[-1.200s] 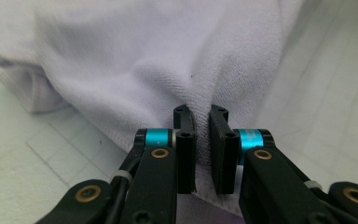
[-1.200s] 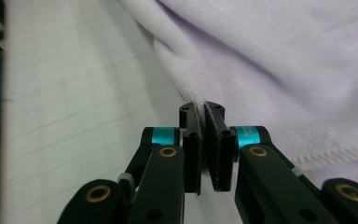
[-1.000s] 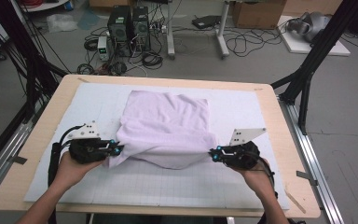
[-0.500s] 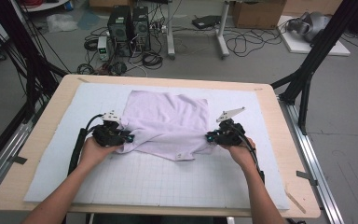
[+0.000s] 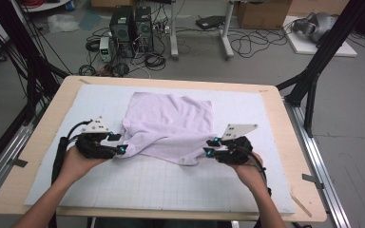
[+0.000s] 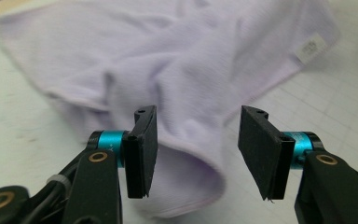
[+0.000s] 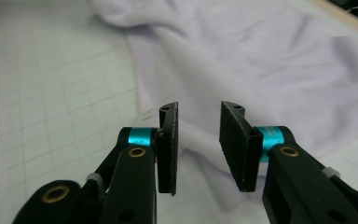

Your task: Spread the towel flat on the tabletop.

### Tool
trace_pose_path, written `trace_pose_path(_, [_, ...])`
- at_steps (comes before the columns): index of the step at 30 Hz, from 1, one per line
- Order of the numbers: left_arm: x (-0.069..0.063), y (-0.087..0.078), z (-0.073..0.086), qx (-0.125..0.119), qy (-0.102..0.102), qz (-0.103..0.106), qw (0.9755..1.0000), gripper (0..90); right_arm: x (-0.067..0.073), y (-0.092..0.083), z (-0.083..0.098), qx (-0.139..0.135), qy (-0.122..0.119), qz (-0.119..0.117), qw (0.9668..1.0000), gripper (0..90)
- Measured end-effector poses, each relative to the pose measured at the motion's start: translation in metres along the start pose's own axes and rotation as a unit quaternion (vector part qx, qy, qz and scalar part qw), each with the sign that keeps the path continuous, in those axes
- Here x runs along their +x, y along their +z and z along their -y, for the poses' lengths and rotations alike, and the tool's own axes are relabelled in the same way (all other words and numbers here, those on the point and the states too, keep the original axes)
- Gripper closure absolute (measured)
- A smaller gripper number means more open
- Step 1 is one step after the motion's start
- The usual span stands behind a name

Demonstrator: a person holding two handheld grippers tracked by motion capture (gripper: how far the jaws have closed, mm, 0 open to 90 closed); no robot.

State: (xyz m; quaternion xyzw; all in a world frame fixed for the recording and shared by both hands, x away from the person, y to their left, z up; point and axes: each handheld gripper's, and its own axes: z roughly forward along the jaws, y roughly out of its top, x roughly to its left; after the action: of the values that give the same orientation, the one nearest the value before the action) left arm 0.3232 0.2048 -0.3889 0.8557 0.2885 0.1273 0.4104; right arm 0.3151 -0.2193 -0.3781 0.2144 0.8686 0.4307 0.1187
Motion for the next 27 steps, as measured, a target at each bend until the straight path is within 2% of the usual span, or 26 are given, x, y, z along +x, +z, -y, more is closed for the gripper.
trace_pose_path(3, [-0.002, 0.020, 0.005, 0.024, 0.002, 0.003, 0.9997, 47.8, 0.009, 0.024, 0.008, 0.025, -0.007, -0.015, 0.9995, 62.9])
trace_pose_path(5, [-0.001, 0.034, 0.009, 0.046, 0.008, -0.009, 0.9989, 50.5, 0.009, 0.039, 0.013, 0.033, -0.003, -0.025, 0.9991, 59.5])
trace_pose_path(7, [0.004, 0.045, 0.011, 0.066, 0.009, -0.014, 0.9977, 58.6, 0.008, 0.052, 0.015, 0.041, 0.000, -0.030, 0.9987, 59.2])
trace_pose_path(8, [0.005, 0.048, 0.012, 0.065, 0.009, -0.016, 0.9977, 66.3, 0.007, 0.057, 0.016, 0.044, 0.003, -0.029, 0.9986, 59.4])
trace_pose_path(9, [0.007, 0.048, 0.012, 0.060, 0.007, -0.021, 0.9979, 74.3, 0.006, 0.062, 0.017, 0.049, 0.000, -0.029, 0.9984, 61.0])
trace_pose_path(10, [0.010, 0.048, 0.012, 0.056, 0.000, -0.017, 0.9983, 80.1, 0.005, 0.066, 0.018, 0.056, -0.002, -0.029, 0.9980, 64.5])
trace_pose_path(11, [0.011, 0.047, 0.013, 0.054, -0.009, -0.011, 0.9984, 83.0, 0.004, 0.070, 0.019, 0.062, 0.000, -0.033, 0.9975, 70.1])
trace_pose_path(13, [0.012, 0.042, 0.013, 0.054, -0.009, -0.007, 0.9985, 84.7, 0.003, 0.074, 0.023, 0.070, -0.005, -0.043, 0.9966, 81.4])
trace_pose_path(14, [0.011, 0.036, 0.013, 0.046, -0.011, -0.005, 0.9989, 84.9, 0.004, 0.073, 0.024, 0.073, -0.003, -0.047, 0.9962, 85.4])
trace_pose_path(17, [0.008, 0.018, 0.012, 0.021, -0.019, 0.000, 0.9996, 85.0, 0.004, 0.062, 0.023, 0.058, 0.005, -0.068, 0.9960, 86.9])
trace_pose_path(19, [0.006, 0.002, 0.011, 0.001, -0.025, 0.004, 0.9997, 85.0, 0.009, 0.050, 0.021, 0.055, -0.007, -0.075, 0.9957, 86.9])
trace_pose_path(24, [-0.009, -0.033, 0.011, -0.029, -0.028, 0.018, 0.9990, 85.7, 0.026, 0.002, 0.021, 0.036, -0.024, -0.088, 0.9952, 87.3])
trace_pose_path(26, [-0.013, -0.040, 0.012, -0.037, -0.032, 0.025, 0.9985, 85.8, 0.033, -0.016, 0.021, 0.027, -0.025, -0.098, 0.9945, 87.4])
trace_pose_path(27, [-0.014, -0.041, 0.012, -0.037, -0.030, 0.024, 0.9986, 85.8, 0.036, -0.024, 0.021, 0.029, -0.033, -0.094, 0.9946, 87.3])
